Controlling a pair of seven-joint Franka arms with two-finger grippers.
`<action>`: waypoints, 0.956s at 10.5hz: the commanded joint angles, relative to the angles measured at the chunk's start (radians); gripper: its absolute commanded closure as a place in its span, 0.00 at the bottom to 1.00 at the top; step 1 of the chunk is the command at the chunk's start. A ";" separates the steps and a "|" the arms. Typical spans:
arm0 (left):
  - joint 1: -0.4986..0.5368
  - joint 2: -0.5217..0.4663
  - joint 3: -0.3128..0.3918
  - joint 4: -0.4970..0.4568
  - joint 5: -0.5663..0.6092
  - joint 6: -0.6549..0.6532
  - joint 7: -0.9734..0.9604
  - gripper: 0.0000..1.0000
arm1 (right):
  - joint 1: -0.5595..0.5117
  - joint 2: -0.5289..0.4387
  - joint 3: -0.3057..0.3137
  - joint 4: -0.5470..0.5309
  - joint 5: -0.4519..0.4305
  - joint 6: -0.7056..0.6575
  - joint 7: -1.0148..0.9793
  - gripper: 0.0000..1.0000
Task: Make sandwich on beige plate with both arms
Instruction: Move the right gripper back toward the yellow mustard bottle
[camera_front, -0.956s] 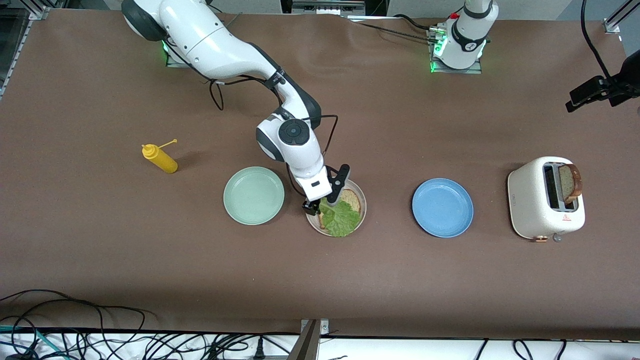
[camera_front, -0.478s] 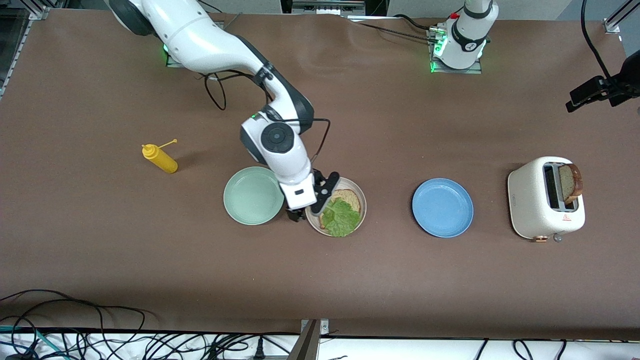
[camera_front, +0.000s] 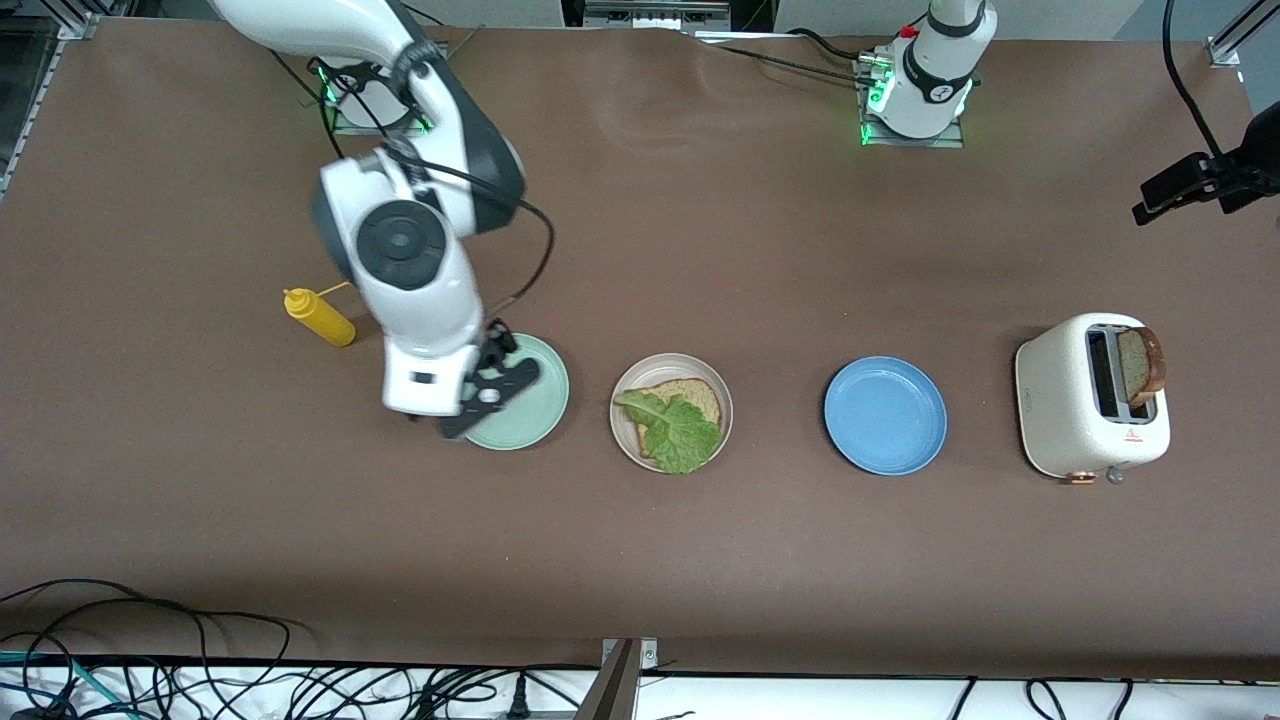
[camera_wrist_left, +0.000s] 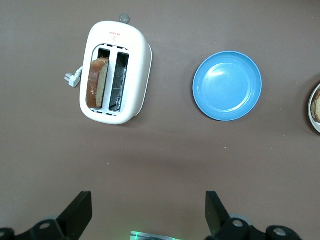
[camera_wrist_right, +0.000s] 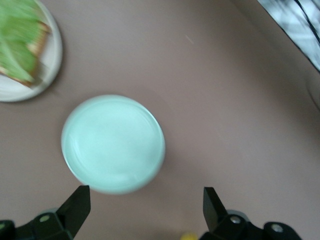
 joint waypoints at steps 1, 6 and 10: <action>0.008 0.013 -0.005 0.029 0.020 -0.020 0.006 0.00 | 0.008 -0.070 -0.099 -0.026 0.016 -0.110 0.048 0.00; 0.012 0.013 -0.005 0.029 0.020 -0.020 0.007 0.00 | -0.035 -0.144 -0.338 -0.066 0.134 -0.184 -0.173 0.00; 0.020 0.014 -0.005 0.029 0.020 -0.020 0.007 0.00 | -0.044 -0.158 -0.552 -0.155 0.309 -0.177 -0.446 0.00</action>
